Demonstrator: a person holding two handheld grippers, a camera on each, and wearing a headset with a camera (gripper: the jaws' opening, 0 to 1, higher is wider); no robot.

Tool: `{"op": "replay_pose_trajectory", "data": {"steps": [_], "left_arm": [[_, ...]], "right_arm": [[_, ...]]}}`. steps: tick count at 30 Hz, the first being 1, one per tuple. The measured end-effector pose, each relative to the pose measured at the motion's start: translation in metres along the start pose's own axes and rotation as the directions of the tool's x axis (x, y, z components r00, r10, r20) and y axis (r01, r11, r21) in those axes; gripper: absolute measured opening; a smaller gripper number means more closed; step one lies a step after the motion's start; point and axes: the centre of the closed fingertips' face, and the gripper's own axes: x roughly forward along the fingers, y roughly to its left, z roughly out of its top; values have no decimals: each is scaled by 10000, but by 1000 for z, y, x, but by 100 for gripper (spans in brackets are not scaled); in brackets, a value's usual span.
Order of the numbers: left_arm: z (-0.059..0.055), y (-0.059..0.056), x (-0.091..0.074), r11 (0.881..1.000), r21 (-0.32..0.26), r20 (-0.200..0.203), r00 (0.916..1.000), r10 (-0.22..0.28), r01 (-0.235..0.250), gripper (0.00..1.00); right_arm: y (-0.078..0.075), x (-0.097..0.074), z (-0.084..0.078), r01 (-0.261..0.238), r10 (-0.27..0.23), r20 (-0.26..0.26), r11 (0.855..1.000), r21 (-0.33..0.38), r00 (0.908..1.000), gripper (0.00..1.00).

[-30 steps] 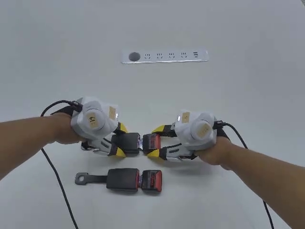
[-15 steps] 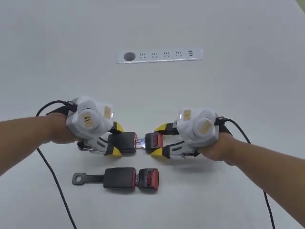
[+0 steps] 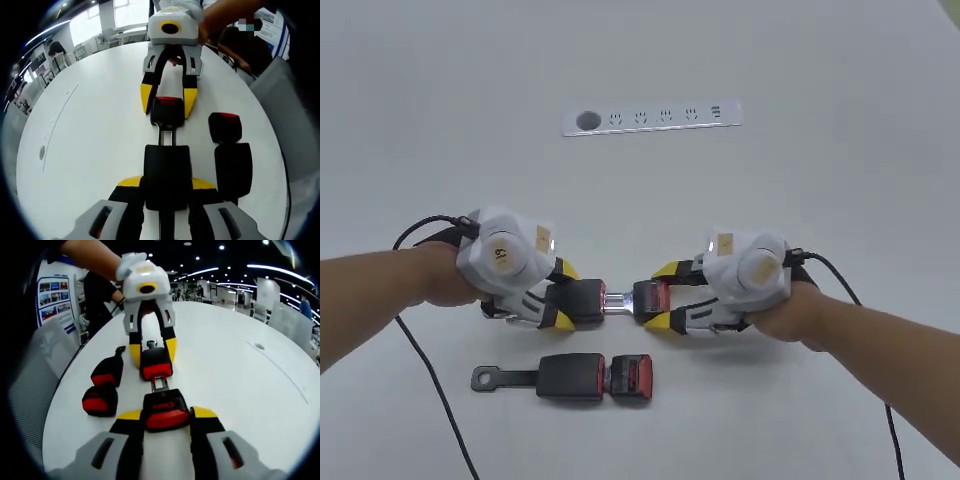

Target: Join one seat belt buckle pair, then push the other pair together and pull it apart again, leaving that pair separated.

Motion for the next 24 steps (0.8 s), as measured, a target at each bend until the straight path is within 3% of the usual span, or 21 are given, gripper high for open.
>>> {"op": "replay_pose_trajectory", "data": {"steps": [24], "left_arm": [[0, -1, 1, 9998, 192, -248, 9997, -46, 51, 34]], "right_arm": [[-4, -51, -39, 620, -613, -144, 9967, 515, 9980, 36]]}}
